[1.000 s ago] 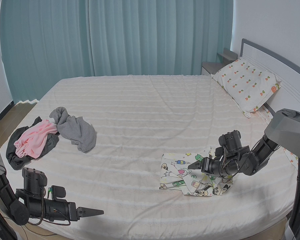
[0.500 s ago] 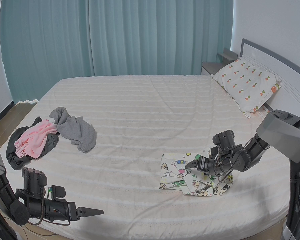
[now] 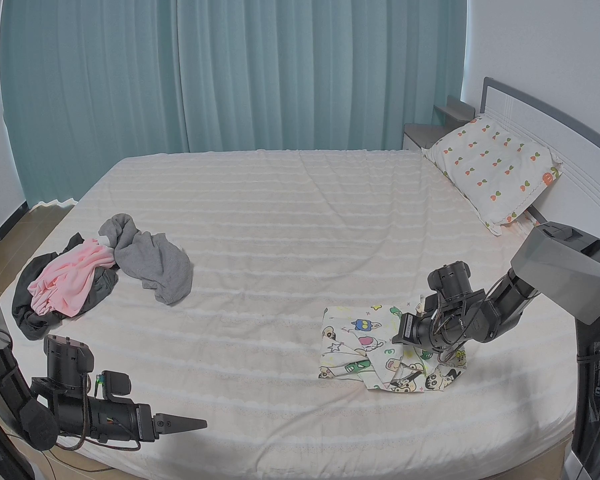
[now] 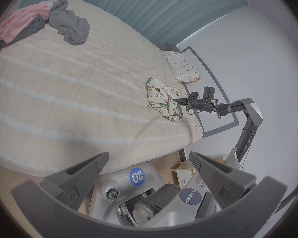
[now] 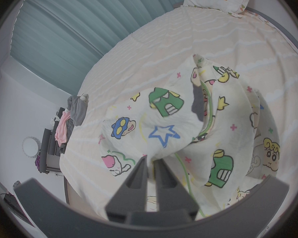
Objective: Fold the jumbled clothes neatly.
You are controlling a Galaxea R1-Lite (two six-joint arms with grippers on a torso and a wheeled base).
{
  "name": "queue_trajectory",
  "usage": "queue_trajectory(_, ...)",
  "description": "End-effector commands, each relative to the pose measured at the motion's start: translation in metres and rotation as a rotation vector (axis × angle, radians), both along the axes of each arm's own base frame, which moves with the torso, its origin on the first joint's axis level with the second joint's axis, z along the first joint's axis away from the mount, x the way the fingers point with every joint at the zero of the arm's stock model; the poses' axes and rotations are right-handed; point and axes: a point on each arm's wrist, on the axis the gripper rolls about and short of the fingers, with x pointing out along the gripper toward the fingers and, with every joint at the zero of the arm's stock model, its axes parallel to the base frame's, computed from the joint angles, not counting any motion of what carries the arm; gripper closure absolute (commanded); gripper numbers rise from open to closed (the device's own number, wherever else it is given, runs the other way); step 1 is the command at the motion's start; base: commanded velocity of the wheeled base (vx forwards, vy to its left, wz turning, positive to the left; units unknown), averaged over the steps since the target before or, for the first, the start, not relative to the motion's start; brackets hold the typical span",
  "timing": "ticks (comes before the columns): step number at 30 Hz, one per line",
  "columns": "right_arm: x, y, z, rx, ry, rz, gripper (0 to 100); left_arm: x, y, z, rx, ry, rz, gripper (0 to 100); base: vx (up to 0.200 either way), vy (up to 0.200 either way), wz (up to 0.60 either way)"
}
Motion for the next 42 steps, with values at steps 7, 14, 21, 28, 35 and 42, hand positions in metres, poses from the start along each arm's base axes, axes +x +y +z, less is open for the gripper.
queue_trajectory(7, -0.021, -0.035, 0.047, 0.058, -0.047, -0.031, 100, -0.005, 0.001, -0.002, 0.001, 0.018, 0.002, 0, 0.0, 0.0, 0.0)
queue_trajectory(14, -0.021, -0.054, 0.071, 0.098, -0.086, -0.023, 100, -0.004, 0.001, -0.002, 0.002, 0.019, 0.002, 0, 0.0, 0.0, 0.0)
queue_trajectory(21, -0.005, -0.074, 0.086, 0.033, -0.047, 0.006, 100, -0.004, 0.001, -0.002, 0.002, 0.019, 0.002, 0, 0.0, 0.0, 0.0)
queue_trajectory(28, 0.017, -0.083, 0.09, 0.019, -0.046, 0.008, 100, -0.004, 0.001, -0.002, 0.002, 0.019, 0.002, 0, 0.0, 0.0, 0.0)
queue_trajectory(35, 0.033, -0.102, 0.074, -0.053, 0.025, 0.053, 100, -0.004, 0.001, -0.002, 0.002, 0.021, 0.002, 0, 0.0, 0.0, 0.0)
queue_trajectory(42, 0.049, -0.108, 0.059, -0.054, 0.022, 0.04, 100, -0.004, 0.0, -0.002, 0.002, 0.022, 0.0, 0, 0.0, 0.0, 0.0)
